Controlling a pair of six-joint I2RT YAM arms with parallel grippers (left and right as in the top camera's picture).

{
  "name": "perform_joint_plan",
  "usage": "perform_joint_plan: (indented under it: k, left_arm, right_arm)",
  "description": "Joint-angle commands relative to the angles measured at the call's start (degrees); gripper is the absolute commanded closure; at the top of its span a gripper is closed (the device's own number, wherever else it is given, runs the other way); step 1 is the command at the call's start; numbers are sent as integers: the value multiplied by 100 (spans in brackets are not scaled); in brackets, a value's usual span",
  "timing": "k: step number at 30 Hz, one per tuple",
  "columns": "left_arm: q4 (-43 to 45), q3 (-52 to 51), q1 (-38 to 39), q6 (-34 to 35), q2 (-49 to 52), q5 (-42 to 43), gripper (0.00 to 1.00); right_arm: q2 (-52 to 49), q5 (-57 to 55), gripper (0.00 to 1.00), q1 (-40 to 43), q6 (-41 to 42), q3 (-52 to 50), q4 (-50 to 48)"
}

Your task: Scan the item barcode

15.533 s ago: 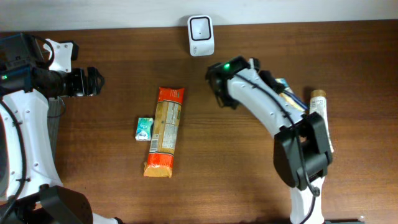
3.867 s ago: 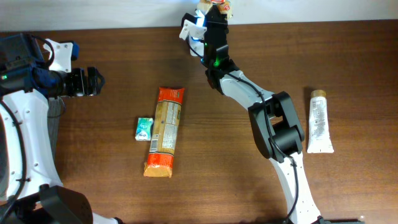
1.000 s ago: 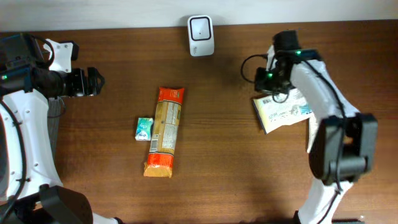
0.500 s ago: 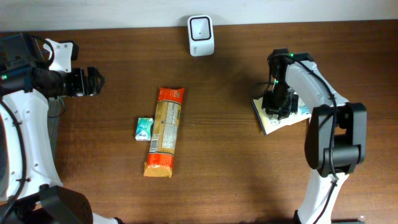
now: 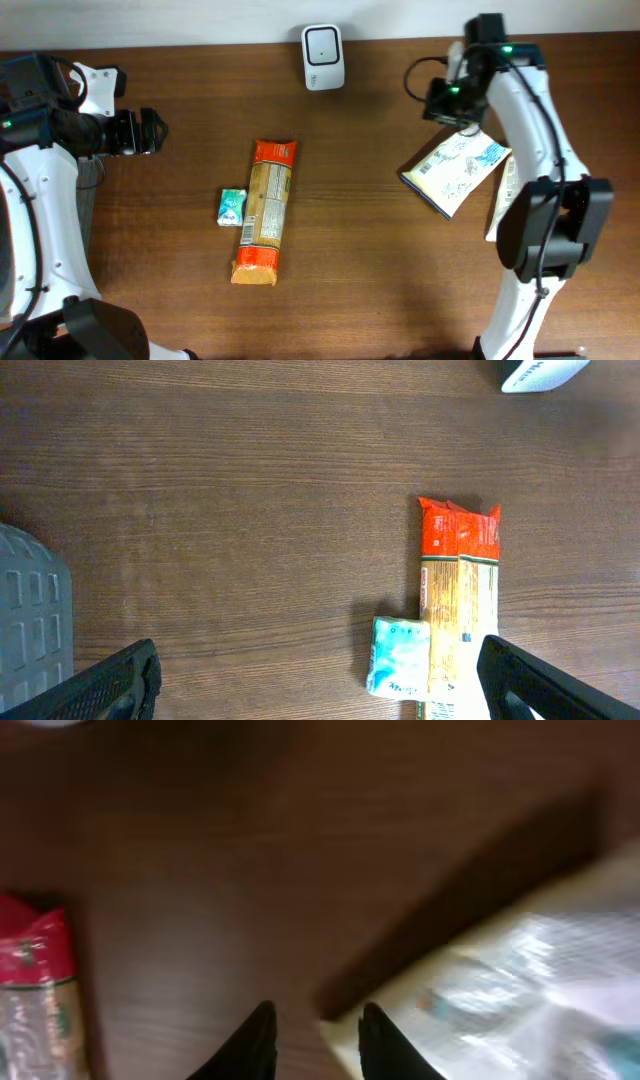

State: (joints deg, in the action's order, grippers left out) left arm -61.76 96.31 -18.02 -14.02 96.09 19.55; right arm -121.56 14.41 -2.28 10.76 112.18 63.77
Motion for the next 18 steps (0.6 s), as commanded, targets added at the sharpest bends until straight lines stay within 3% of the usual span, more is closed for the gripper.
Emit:
perform_joint_plan:
  k: [1,4,9,18]
  left_arm:
    - [-7,33,-4,-107,-22,61,1]
    - [-7,33,-4,-107,-22,61,1]
    - [-7,33,-4,-107,-22,61,1]
    - [-7,33,-4,-107,-22,61,1]
  right_arm:
    - [-293,-597,72,-551,385,-254,-345]
    - [-772,-909,72,-763,522,-291,-348]
    - [-1106,-1471,73,-577,841,-326,448]
    - [-1104,-1685,74,874,654,-479,1836]
